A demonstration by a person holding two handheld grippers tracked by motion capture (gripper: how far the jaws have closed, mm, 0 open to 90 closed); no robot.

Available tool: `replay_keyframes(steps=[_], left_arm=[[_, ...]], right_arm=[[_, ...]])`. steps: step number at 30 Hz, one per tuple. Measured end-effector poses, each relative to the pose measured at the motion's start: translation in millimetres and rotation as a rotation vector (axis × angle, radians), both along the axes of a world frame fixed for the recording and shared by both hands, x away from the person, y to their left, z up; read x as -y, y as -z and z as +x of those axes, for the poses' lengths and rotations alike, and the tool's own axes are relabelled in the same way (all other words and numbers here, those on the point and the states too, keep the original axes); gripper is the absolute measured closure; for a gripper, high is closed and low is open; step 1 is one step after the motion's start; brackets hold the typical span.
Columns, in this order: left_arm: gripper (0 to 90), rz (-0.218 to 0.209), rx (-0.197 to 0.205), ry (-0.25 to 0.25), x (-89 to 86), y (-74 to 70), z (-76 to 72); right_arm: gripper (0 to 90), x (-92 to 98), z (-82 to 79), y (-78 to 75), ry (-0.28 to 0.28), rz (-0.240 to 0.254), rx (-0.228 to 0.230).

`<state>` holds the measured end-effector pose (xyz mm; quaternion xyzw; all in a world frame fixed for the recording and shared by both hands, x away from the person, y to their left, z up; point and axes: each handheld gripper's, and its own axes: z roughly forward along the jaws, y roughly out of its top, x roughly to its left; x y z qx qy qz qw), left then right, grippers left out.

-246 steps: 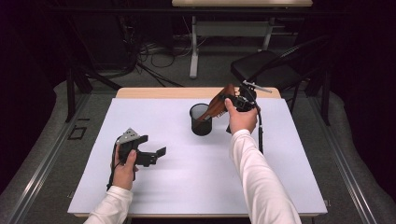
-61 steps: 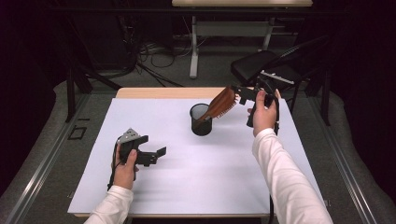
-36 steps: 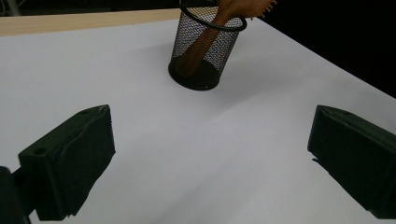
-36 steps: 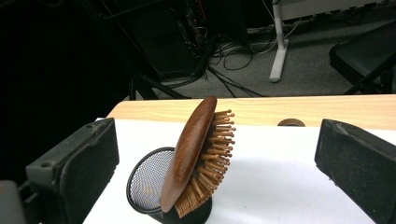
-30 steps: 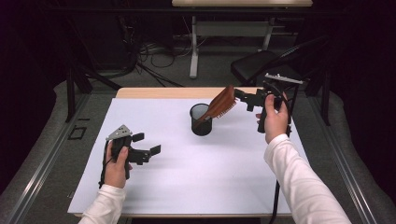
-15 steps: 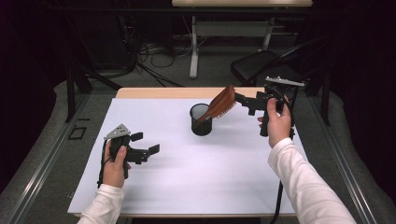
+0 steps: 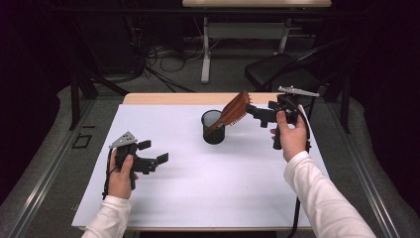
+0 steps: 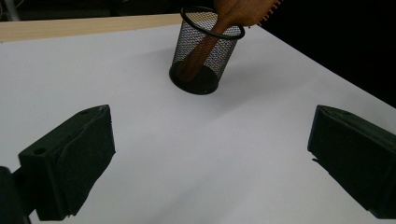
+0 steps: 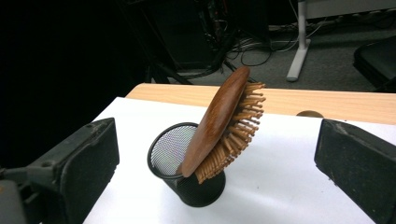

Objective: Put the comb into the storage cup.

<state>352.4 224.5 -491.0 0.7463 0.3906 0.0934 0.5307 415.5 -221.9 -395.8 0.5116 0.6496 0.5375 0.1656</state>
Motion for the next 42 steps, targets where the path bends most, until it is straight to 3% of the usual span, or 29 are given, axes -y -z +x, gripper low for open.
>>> replay_keyframes(steps=[17,29,42], left_arm=[[1.1,-0.011,0.008,0.000,-2.7,-3.8,-1.7],[1.1,-0.011,0.010,0.004,-4.7,-4.2,-2.9],[1.2,0.003,0.000,0.034,4.2,-4.9,-4.4]], right_arm=[[0.0,0.9,-25.6,15.0,-0.062,-0.025,-0.007],[0.0,4.9,-57.0,37.0,-0.106,-0.084,0.048],[0.4,8.8,-76.4,55.6,-0.137,-0.060,0.045]])
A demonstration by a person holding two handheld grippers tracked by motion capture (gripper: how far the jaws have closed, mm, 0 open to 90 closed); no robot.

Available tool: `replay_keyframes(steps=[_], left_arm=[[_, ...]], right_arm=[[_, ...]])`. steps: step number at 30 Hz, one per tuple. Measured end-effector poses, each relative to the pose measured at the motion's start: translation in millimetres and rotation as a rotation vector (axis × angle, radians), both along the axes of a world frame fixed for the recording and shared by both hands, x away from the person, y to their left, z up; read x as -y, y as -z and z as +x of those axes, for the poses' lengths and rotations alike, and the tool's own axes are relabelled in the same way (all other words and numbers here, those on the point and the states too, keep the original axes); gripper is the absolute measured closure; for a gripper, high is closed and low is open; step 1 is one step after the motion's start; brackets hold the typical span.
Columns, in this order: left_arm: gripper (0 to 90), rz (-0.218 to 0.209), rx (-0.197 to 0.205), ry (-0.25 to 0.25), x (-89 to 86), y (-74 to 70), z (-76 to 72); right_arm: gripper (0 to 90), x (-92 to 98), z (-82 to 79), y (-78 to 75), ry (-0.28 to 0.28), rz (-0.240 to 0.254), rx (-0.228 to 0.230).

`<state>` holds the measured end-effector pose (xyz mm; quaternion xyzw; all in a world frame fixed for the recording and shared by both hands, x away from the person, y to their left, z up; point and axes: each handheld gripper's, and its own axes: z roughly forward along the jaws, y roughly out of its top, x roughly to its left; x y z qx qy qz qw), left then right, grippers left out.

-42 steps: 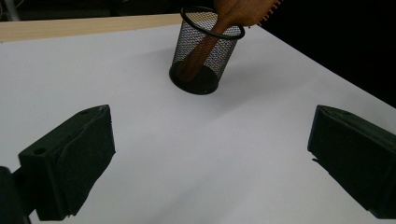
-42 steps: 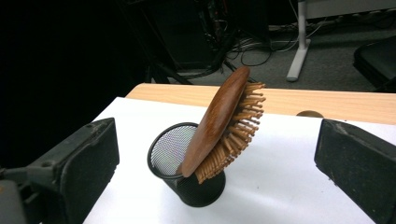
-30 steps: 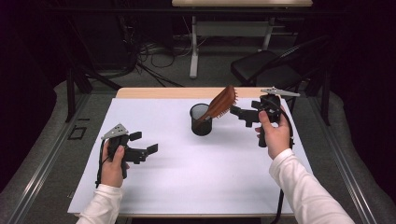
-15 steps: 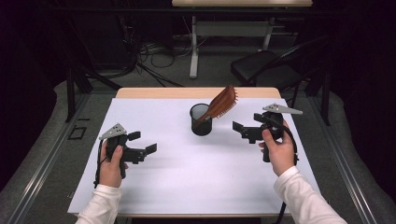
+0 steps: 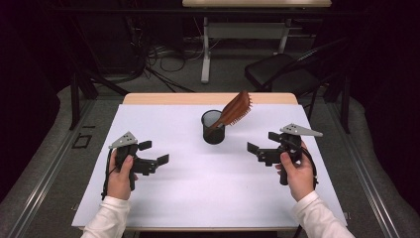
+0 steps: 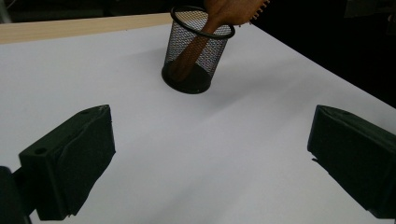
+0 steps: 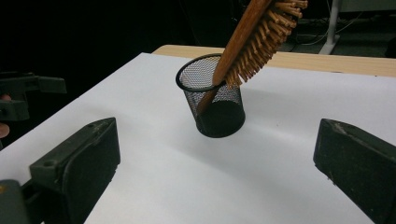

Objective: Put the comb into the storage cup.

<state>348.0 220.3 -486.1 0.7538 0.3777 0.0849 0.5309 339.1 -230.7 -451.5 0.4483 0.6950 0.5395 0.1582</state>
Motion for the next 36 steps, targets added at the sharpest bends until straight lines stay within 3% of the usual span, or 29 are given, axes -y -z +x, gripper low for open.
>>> replay_keyframes(steps=[15,28,36], left_arm=[[1.2,0.026,-0.007,0.053,-8.5,6.0,-13.9],[1.2,0.028,-0.007,0.019,-35.0,20.3,-28.2],[1.3,0.007,-0.007,-0.002,-46.0,28.9,-33.3]], right_arm=[[0.8,15.1,-20.0,25.9,0.015,-0.021,-0.002],[1.5,31.3,-39.1,49.6,0.051,-0.013,-0.003],[2.1,40.4,-50.7,62.0,0.079,0.004,0.000]])
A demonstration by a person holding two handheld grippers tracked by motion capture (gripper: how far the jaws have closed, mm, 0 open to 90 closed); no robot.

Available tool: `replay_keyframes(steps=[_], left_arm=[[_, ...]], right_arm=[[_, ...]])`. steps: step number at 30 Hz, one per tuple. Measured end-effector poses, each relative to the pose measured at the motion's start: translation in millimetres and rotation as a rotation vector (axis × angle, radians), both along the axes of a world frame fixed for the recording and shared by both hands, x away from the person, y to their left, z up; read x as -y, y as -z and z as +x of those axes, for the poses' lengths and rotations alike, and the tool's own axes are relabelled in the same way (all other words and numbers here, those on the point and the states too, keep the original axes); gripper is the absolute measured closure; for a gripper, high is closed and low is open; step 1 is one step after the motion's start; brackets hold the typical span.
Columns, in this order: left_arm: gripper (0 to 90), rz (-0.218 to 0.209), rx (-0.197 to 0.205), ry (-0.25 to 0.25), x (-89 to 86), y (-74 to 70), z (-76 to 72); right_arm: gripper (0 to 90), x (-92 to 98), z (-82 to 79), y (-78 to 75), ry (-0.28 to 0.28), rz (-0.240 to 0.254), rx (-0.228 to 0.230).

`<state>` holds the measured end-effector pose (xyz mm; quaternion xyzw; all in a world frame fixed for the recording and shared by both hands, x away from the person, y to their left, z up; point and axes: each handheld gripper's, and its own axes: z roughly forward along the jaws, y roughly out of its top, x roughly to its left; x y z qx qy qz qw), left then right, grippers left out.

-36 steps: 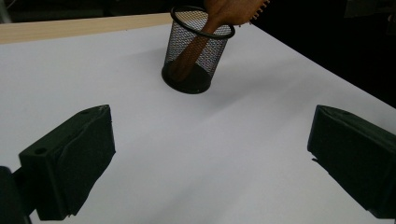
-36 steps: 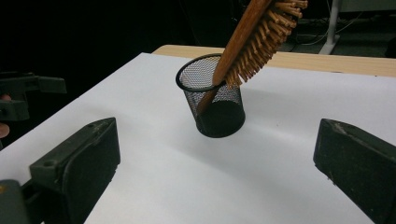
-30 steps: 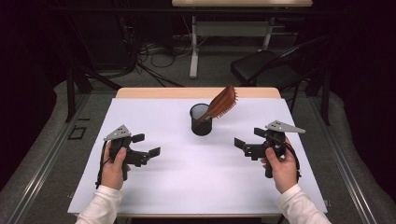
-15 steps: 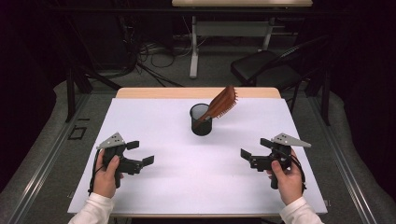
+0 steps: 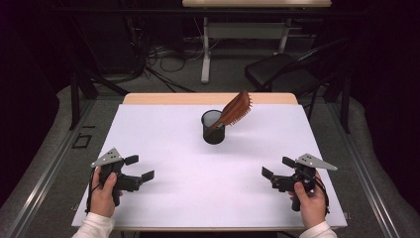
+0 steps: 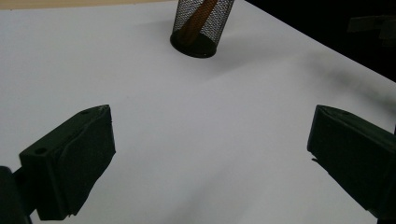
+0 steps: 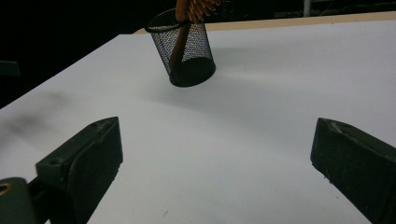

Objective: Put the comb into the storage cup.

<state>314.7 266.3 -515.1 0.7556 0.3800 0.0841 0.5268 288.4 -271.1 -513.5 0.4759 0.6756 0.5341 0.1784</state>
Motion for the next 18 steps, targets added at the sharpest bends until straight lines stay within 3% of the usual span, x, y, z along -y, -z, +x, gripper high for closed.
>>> replay_keyframes(steps=[18], left_arm=[[1.3,-0.021,0.011,-0.049,-19.1,9.1,-2.6]], right_arm=[[2.2,18.4,-10.9,19.8,0.040,-0.004,0.003]])
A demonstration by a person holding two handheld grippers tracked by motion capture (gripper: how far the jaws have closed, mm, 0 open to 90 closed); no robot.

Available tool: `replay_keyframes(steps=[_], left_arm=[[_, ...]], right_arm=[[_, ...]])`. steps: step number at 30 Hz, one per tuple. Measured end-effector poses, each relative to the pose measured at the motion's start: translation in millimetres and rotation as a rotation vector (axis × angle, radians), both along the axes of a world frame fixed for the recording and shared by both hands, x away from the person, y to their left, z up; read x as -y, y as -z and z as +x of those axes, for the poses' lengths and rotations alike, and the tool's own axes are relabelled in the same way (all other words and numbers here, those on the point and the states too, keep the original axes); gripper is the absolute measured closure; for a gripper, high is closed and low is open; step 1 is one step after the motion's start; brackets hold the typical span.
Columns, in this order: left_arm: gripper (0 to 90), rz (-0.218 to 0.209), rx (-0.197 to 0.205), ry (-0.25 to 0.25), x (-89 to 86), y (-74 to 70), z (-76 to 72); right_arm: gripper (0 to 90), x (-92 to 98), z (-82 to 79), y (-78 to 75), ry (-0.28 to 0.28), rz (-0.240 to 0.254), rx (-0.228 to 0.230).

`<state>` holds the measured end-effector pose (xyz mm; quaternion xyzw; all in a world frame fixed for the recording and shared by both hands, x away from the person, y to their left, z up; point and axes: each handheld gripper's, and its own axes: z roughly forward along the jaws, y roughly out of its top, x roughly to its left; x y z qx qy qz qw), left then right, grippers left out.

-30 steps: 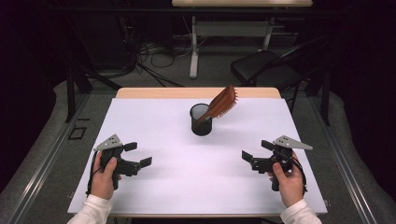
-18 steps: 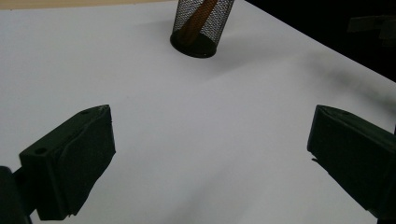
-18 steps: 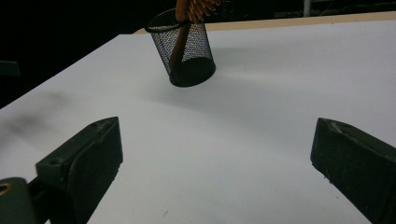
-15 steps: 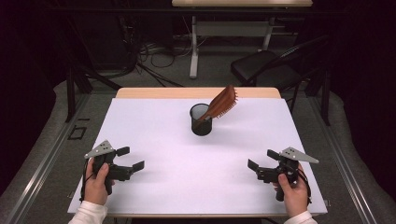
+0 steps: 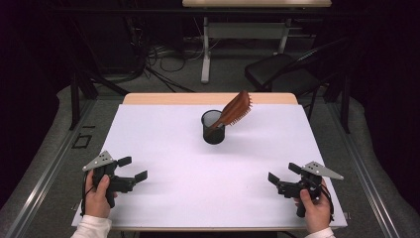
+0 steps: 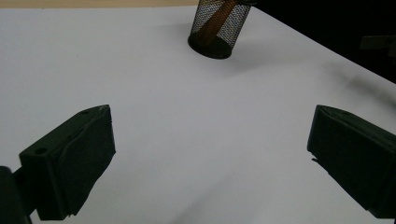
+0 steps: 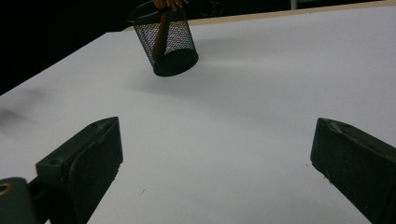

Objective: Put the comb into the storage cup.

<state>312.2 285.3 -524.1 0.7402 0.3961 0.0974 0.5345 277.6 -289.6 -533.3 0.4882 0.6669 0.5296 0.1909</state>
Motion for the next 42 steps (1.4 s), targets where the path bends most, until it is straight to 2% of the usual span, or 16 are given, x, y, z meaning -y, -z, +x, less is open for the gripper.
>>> replay_keyframes(steps=[21,42], left_arm=[[1.3,0.010,-0.012,-0.030,-11.1,11.6,5.2],[1.3,0.003,-0.013,-0.044,-13.3,13.6,4.6]], right_arm=[[4.1,2.1,-1.0,11.7,-0.005,-0.007,-0.011],[4.1,5.2,-0.3,15.5,0.004,-0.004,-0.016]])
